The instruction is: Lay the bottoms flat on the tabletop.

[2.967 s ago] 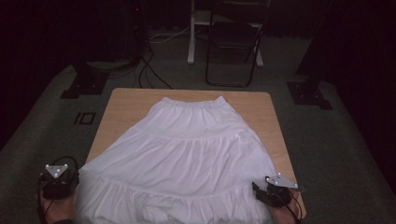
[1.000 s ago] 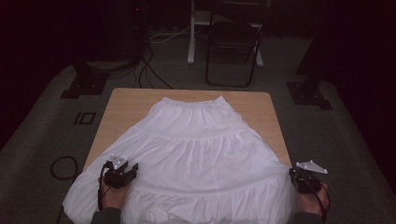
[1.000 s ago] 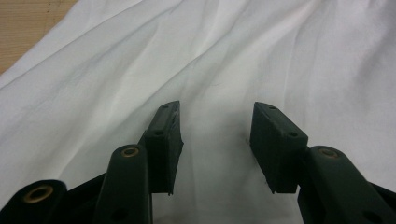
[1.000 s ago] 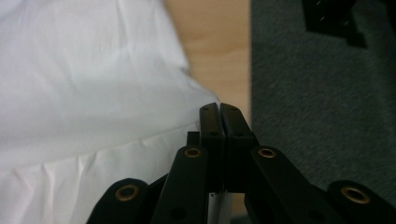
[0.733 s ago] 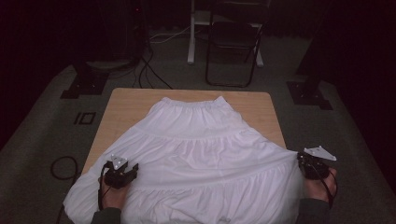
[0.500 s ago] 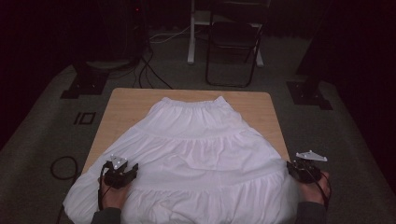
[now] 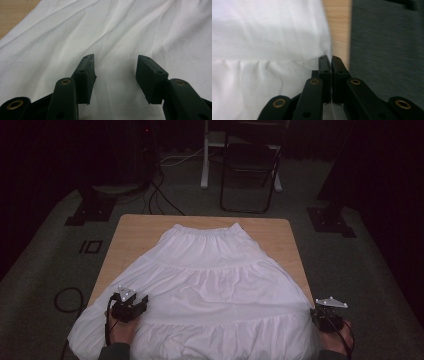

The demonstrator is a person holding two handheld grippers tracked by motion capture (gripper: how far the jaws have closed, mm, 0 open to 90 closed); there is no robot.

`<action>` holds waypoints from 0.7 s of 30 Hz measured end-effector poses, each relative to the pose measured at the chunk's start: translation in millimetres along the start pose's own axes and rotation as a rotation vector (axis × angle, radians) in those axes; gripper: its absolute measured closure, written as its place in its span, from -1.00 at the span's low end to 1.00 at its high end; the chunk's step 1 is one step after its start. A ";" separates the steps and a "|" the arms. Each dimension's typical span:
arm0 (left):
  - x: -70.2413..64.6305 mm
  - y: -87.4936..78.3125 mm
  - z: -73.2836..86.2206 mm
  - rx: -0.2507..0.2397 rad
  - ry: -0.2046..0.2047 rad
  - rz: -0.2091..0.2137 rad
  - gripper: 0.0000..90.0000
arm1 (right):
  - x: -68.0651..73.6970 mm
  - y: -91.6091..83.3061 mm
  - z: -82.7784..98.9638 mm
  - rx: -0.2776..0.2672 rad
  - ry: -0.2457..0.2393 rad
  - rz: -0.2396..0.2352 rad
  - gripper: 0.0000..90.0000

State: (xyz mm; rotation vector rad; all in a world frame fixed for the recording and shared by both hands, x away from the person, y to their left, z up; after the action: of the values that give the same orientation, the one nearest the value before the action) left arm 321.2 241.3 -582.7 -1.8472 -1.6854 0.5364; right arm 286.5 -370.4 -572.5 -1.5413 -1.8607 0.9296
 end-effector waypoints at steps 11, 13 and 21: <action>-5.3 -3.6 2.4 0.000 -0.002 0.010 0.05 | 17.1 -15.9 -2.4 -0.258 0.065 -0.089 0.22; -5.1 -3.6 2.4 0.000 -0.009 0.013 0.05 | 27.7 -17.6 -5.0 -0.293 0.067 -0.136 0.17; -5.7 -3.4 2.4 0.000 -0.002 0.009 0.04 | 63.3 -4.9 -4.9 -0.301 -0.038 -0.256 0.09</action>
State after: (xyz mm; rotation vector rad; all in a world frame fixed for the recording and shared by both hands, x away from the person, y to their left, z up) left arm 316.4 236.2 -582.7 -1.8560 -1.6785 0.5418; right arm 275.0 -308.0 -566.8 -1.4105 -2.2419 0.5871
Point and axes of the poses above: each handheld gripper's, and its own axes: y roughly forward along the jaws, z roughly out of its underside, x roughly to its left, the point moved 5 cm from there along y, roughly forward along the jaws, and after that the axes turned 8 degrees about -z, right-handed, at the moved point
